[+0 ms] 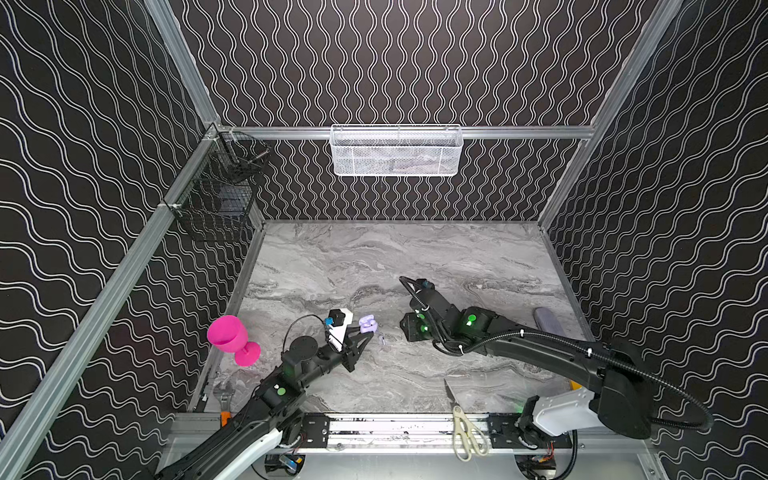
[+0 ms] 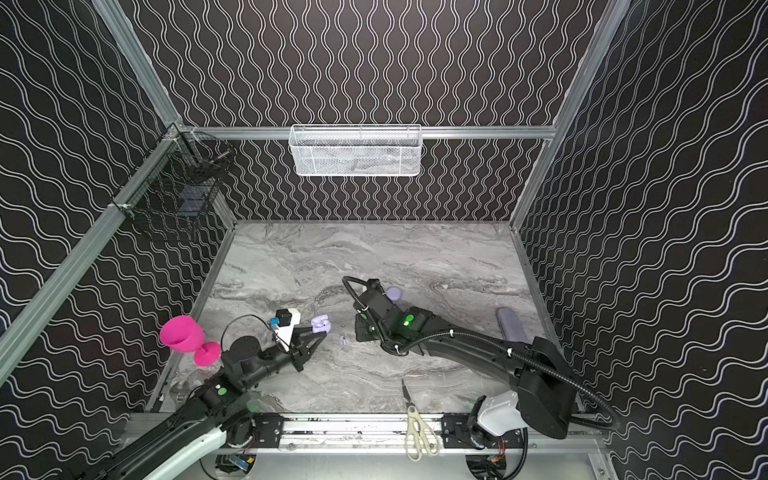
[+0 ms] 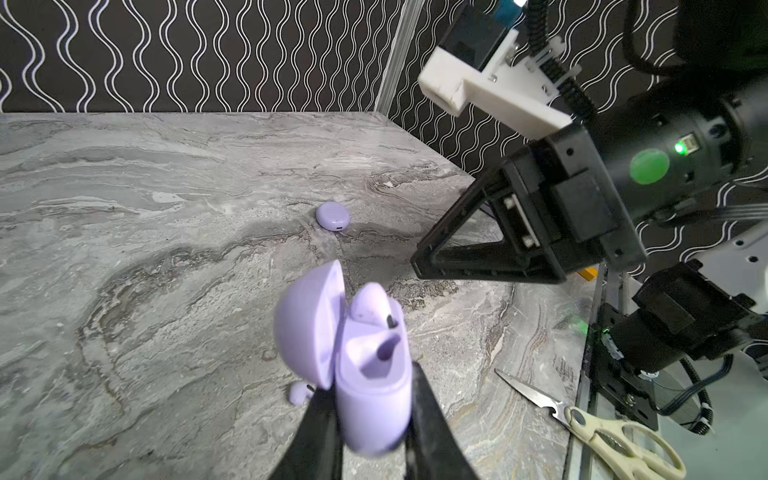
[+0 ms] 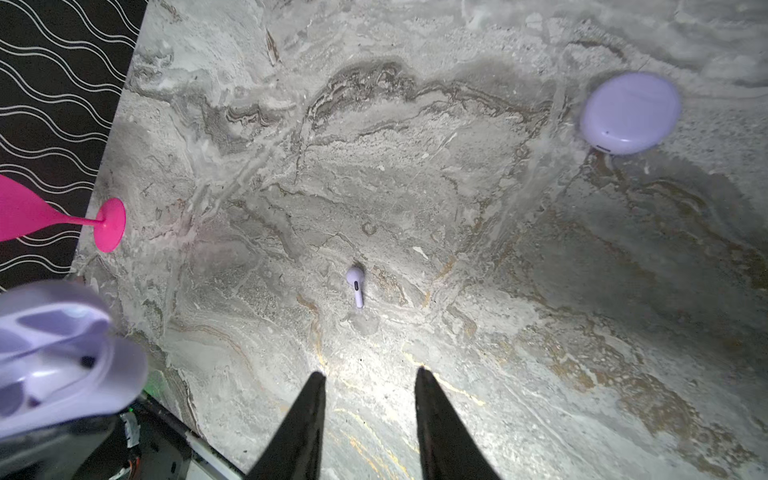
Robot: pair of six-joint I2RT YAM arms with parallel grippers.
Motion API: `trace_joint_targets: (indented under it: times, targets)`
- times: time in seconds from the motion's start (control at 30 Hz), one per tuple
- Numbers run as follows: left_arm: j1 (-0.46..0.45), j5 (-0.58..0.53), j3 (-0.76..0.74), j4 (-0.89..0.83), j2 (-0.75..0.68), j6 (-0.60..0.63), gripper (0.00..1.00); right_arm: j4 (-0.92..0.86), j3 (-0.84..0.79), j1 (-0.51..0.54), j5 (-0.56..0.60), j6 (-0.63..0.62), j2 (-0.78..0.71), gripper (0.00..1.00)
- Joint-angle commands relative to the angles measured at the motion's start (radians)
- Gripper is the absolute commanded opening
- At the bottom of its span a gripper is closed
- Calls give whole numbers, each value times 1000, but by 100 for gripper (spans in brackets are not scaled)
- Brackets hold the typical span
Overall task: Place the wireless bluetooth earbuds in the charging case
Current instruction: 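Move the right gripper over the second lavender earbud on the table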
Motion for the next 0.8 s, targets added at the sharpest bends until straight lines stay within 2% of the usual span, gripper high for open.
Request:
trace_joint_targets:
  times: [0.0, 0.47, 0.77]
  targets:
    - [13, 8, -5, 2, -14, -14, 20, 45, -5, -4, -40, 11, 24, 39]
    - [36, 22, -12, -16, -62, -25, 20, 85, 50, -6, -161, -16, 219, 38]
    - [42, 20, -13, -26, -77, -26, 20, 79, 109, -6, -188, -38, 337, 37]
